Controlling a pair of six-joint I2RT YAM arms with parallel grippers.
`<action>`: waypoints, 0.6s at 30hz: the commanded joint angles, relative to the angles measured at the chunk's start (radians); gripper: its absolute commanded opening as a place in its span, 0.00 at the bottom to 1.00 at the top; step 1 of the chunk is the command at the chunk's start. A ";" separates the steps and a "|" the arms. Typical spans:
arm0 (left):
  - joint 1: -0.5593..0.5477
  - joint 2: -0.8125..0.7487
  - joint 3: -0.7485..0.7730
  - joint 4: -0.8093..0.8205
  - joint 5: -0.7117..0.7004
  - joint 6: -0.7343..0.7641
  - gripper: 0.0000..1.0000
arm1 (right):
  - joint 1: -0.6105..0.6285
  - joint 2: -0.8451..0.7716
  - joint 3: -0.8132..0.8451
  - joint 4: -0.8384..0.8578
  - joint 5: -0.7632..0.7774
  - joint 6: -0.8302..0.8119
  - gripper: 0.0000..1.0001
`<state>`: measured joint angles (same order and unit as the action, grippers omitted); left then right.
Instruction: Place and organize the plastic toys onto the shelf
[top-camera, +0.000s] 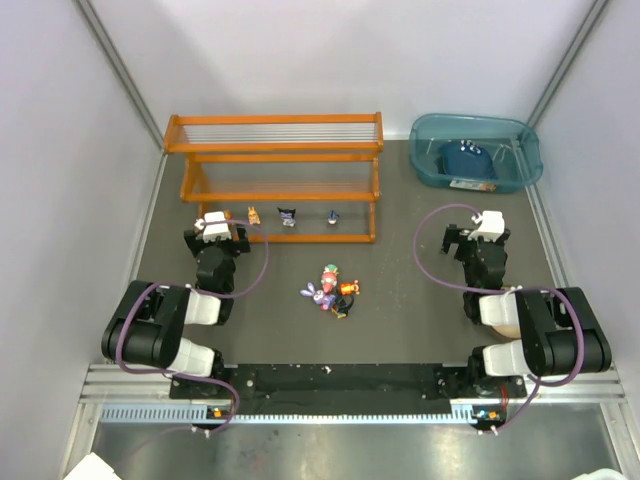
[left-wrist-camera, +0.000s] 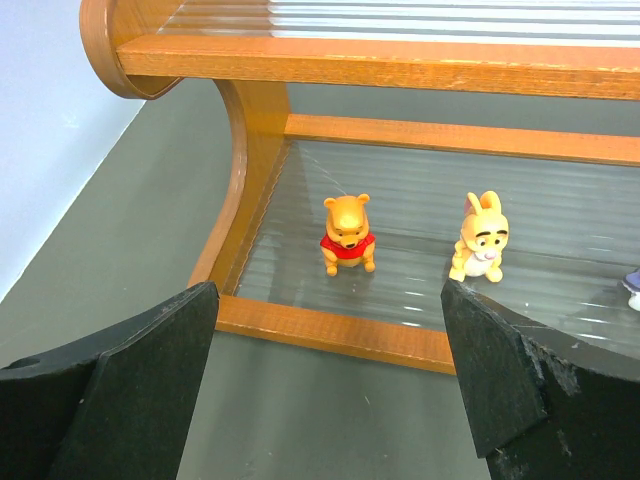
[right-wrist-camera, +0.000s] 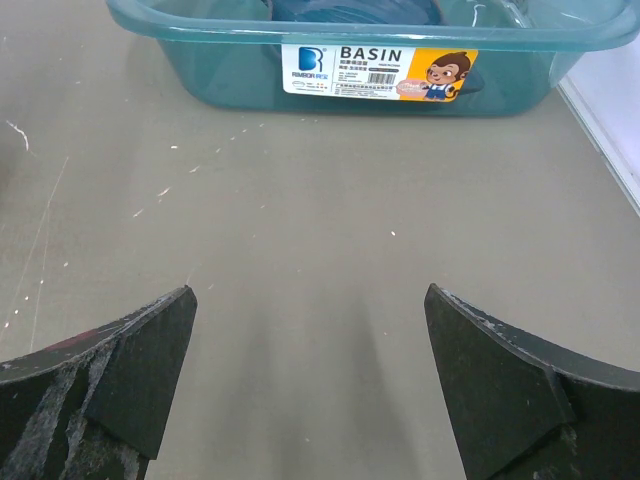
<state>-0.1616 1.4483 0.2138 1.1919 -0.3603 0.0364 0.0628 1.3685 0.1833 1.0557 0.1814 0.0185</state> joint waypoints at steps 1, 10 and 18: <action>0.000 -0.016 0.015 0.028 0.001 -0.001 0.99 | -0.004 -0.005 0.013 0.052 -0.005 0.001 0.99; 0.002 -0.016 0.015 0.028 0.003 -0.004 0.99 | -0.004 -0.005 0.013 0.052 -0.005 0.001 0.99; 0.001 -0.094 -0.065 0.135 0.055 0.033 0.99 | -0.004 -0.005 0.013 0.053 -0.003 0.000 0.99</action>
<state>-0.1616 1.4391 0.1928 1.2251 -0.3340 0.0505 0.0628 1.3685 0.1833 1.0557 0.1814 0.0185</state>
